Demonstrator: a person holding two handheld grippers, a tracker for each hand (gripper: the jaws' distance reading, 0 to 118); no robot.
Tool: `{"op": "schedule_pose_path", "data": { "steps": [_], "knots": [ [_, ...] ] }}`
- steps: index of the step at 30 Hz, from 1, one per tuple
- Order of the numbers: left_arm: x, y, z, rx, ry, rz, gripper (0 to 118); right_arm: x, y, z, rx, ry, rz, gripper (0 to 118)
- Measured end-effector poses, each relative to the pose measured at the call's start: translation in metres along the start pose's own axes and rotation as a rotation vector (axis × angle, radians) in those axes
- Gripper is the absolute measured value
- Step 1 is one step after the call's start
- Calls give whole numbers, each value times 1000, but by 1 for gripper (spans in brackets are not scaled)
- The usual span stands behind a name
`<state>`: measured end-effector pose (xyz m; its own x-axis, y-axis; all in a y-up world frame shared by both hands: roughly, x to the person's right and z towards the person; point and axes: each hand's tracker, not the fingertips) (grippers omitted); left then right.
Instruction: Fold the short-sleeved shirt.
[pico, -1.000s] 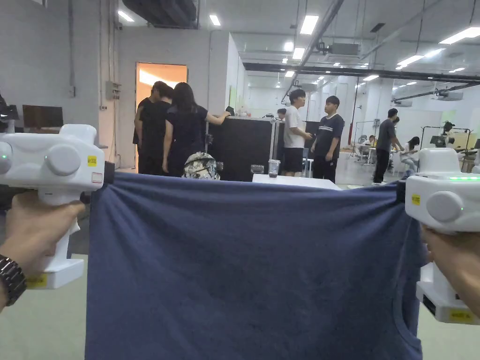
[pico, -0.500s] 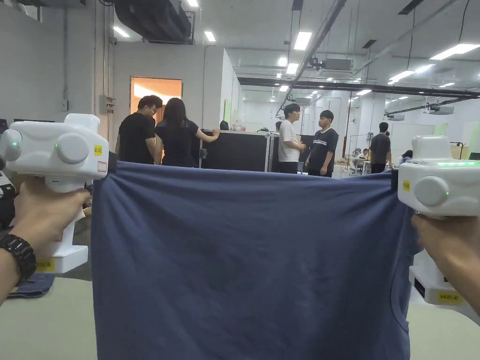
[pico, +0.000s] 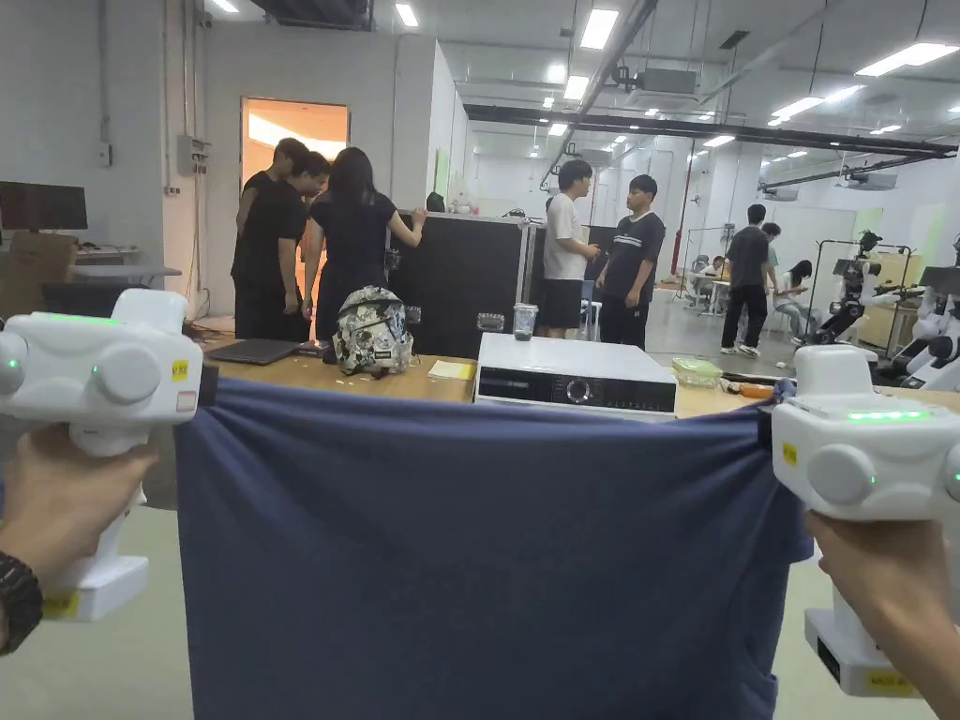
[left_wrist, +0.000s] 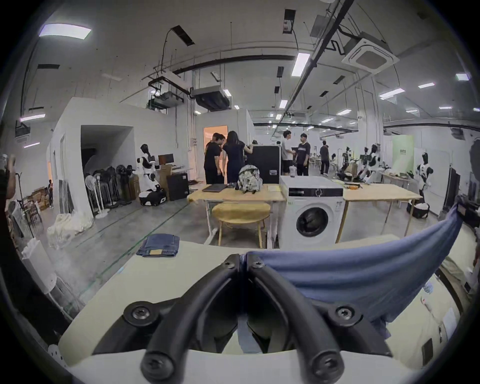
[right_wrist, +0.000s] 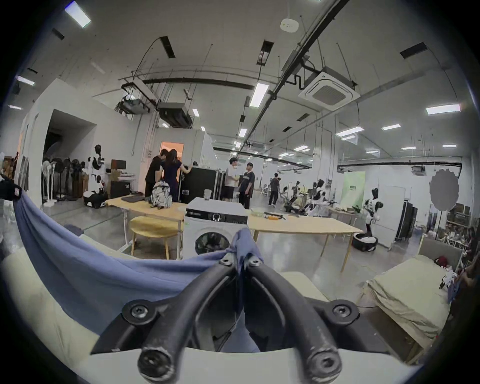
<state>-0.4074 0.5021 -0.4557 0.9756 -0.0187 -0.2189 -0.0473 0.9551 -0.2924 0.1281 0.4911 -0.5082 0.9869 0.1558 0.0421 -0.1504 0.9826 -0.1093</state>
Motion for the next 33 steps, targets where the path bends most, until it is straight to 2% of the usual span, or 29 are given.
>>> {"op": "schedule_pose_path", "data": {
  "steps": [3,8,22,33],
  "knots": [
    [-8,-34,6,-30,-16,19,0,-1,-28,17,-25,9,15,2],
    [-19,-76,37,-53,-37,43,0,-4,-52,81,-34,17,36,2],
    [-39,-136,152,-38,-79,83,0,10,-98,217,-33,26,59,2],
    [-50,-226,210,-116,-98,100,0,23,-171,265,-124,67,67,2]
  ]
}}
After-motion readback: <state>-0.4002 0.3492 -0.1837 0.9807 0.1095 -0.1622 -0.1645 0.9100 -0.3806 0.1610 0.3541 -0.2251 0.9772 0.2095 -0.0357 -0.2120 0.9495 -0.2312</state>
